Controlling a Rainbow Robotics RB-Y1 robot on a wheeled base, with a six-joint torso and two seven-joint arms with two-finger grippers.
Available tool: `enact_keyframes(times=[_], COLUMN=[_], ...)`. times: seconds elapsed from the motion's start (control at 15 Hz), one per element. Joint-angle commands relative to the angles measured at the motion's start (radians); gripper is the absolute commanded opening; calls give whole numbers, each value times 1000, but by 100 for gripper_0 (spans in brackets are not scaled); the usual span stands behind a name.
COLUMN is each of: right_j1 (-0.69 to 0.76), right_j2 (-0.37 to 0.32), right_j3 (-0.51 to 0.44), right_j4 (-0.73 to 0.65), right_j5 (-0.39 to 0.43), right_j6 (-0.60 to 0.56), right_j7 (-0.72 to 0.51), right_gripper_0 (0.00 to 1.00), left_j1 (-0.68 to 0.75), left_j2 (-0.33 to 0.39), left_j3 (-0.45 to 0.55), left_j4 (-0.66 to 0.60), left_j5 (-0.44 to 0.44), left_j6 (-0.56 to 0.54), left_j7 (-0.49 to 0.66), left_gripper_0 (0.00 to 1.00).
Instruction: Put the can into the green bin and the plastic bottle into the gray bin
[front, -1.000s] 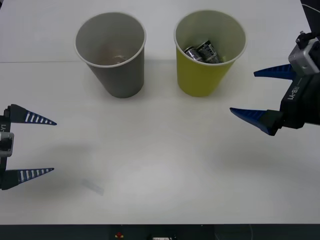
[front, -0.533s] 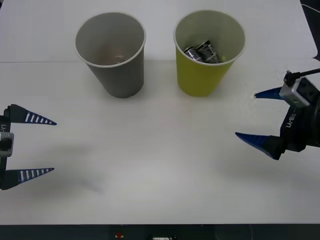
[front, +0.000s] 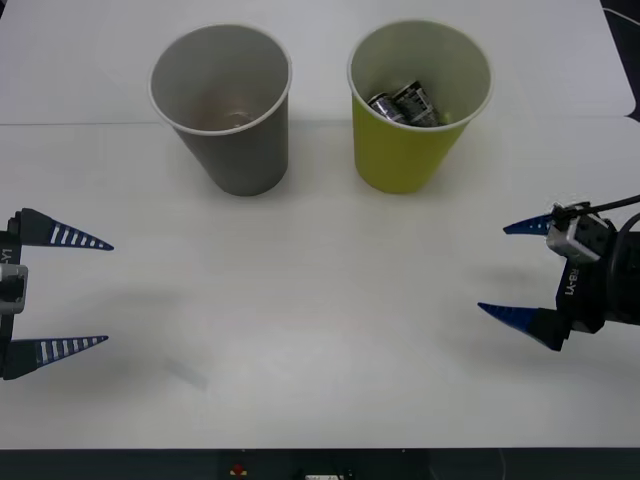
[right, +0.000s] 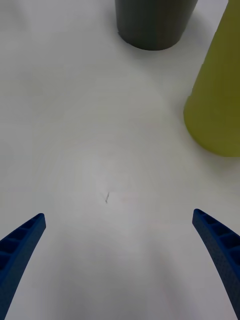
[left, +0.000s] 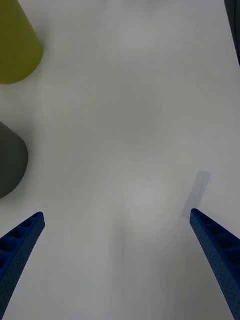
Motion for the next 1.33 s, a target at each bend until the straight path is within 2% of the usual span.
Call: enact_keyframes(times=[0.07, 0.2, 0.33, 0.67, 1.0, 1.2, 1.33], right_j1=[54, 98, 103, 112, 160, 221, 221], right_j2=[-70, -171, -231, -348, -486, -552, -565], right_j3=[18, 66, 78, 81, 80, 78, 77], right_j4=[8, 9, 8, 9, 9, 8, 8], right_j5=[-37, -85, -110, -174, -281, -349, -369], right_j6=[44, 131, 146, 148, 191, 264, 268], right_j7=[35, 35, 37, 73, 124, 155, 165], right_gripper_0=[100, 100, 100, 100, 100, 100, 100], left_j1=[0, 0, 0, 0, 0, 0, 0], left_j2=[0, 0, 0, 0, 0, 0, 0], left_j3=[0, 0, 0, 0, 0, 0, 0], left_j4=[0, 0, 0, 0, 0, 0, 0], left_j5=[0, 0, 0, 0, 0, 0, 0], left_j6=[0, 0, 0, 0, 0, 0, 0], left_j7=[0, 0, 0, 0, 0, 0, 0], left_gripper_0=[100, 100, 100, 100, 100, 100, 100])
